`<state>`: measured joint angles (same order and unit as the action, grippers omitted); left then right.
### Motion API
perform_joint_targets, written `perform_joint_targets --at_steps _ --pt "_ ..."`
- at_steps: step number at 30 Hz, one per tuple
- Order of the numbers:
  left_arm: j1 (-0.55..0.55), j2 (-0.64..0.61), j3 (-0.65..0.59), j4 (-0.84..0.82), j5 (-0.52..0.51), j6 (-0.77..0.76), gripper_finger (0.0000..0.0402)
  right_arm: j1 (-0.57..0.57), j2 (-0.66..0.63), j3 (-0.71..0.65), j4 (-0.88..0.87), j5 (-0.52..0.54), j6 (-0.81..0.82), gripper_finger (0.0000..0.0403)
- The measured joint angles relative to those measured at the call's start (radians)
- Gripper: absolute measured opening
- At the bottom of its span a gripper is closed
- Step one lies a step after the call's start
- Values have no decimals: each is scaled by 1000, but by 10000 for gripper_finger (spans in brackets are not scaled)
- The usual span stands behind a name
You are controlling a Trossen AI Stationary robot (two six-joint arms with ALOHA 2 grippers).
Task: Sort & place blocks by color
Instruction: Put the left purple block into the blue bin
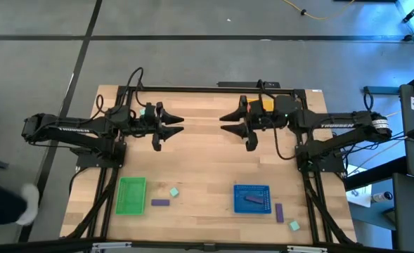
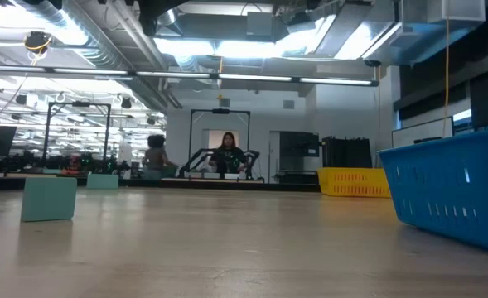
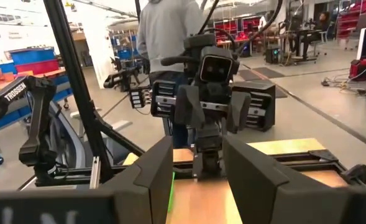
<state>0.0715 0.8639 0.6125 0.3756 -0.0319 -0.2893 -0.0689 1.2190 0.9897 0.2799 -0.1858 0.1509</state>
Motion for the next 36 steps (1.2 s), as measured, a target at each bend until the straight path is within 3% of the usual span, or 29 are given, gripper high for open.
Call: perform_joint_targets --at_steps 7,13,32,36 --pt "0 0 0 0 0 12 174 1 -9 -118 22 -26 88 144" --pt "0 0 0 0 0 12 174 1 -43 -211 181 -26 178 144" --pt "-3 0 8 -8 1 -32 174 1 -45 -212 202 -25 182 144" --pt "-53 1 83 -162 23 -76 174 1 -45 -212 201 -25 178 144"
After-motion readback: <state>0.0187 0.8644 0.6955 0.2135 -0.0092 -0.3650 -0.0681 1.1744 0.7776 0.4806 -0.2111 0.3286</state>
